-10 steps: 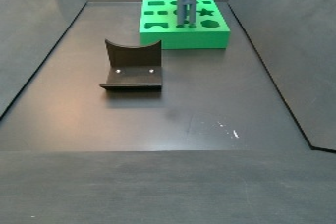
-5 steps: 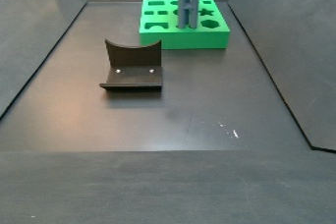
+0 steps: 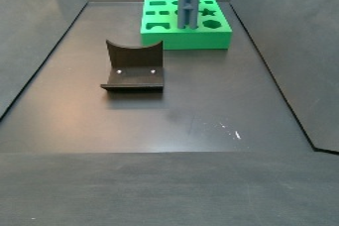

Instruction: Insert the 3 prong object.

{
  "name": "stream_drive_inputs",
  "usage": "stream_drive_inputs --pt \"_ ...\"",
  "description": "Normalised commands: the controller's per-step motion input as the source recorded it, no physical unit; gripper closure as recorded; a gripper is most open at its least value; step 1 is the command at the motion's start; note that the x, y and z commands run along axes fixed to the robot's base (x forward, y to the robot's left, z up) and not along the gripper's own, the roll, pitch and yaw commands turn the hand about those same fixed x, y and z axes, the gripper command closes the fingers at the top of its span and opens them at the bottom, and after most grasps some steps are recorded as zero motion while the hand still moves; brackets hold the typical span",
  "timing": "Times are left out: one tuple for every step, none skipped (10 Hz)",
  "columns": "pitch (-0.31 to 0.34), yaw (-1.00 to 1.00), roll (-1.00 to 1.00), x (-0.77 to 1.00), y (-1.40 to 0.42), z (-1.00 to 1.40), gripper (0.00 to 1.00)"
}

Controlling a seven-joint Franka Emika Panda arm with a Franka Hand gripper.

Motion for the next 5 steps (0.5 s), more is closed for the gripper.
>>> stream_drive_inputs --pt "-0.121 0.00 -0.09 -0.01 0.00 -0.27 1.00" --pt "-0.064 0.06 -0.06 0.00 0.00 -0.25 1.00" --pt "0.000 0.00 -0.08 0.31 -0.05 -0.31 1.00" --pt "0.000 0.00 -0.09 0.31 -0.05 -0.29 1.00" --pt "0.000 0.00 -0.07 0.20 -0.05 -0.23 1.00"
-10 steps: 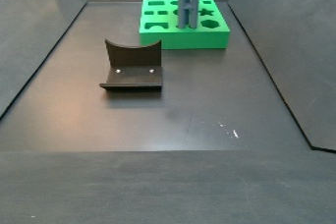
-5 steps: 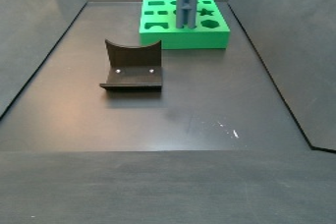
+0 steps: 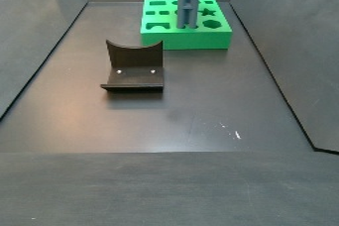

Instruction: Insert the 3 prong object.

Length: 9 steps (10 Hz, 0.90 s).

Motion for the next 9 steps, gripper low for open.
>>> stream_drive_inputs --pt "0.000 0.00 -0.05 0.07 -0.01 -0.24 1.00" --pt "-0.069 0.00 -0.01 -0.22 0.00 -0.19 1.00" --pt "-0.109 -0.01 -0.02 -0.41 0.00 -0.09 1.00" --pt "-0.120 0.00 -0.03 -0.41 0.00 -0.02 1.00" --pt "-0.111 0.00 -0.05 -0.25 0.00 -0.07 1.00" --pt "-0.039 0.00 -0.04 0.00 0.00 -0.21 1.00" --pt "0.000 0.00 0.00 0.32 -0.03 -0.43 1.00" --pt "0.000 -0.01 0.03 0.39 -0.07 -0.53 1.00" --pt "0.020 -0.11 0.11 0.41 -0.06 -0.50 1.00"
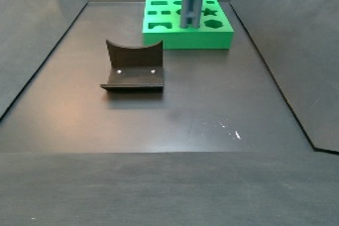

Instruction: Insert the 3 prong object.

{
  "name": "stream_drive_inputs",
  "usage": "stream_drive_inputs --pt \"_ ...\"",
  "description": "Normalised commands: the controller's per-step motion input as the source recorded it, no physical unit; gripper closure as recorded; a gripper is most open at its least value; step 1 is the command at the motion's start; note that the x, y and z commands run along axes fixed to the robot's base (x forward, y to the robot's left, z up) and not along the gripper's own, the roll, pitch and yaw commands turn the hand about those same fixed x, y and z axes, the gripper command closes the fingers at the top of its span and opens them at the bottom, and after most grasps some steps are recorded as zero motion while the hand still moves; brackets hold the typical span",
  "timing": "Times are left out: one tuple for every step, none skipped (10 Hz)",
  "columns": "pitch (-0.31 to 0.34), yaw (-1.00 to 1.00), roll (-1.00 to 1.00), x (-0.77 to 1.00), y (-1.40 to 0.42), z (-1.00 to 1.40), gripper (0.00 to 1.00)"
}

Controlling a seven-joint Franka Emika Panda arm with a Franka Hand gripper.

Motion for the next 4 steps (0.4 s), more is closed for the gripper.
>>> stream_drive_inputs --pt "0.054 -0.10 0.15 0.36 -0.02 -0.45 1.00" --pt "0.040 -0.04 0.06 0.23 0.00 -0.25 1.00" --pt "0.100 -0.04 0.00 0.13 0.00 0.00 1.00" --pt "0.000 0.00 0.00 0.00 0.00 0.00 1.00"
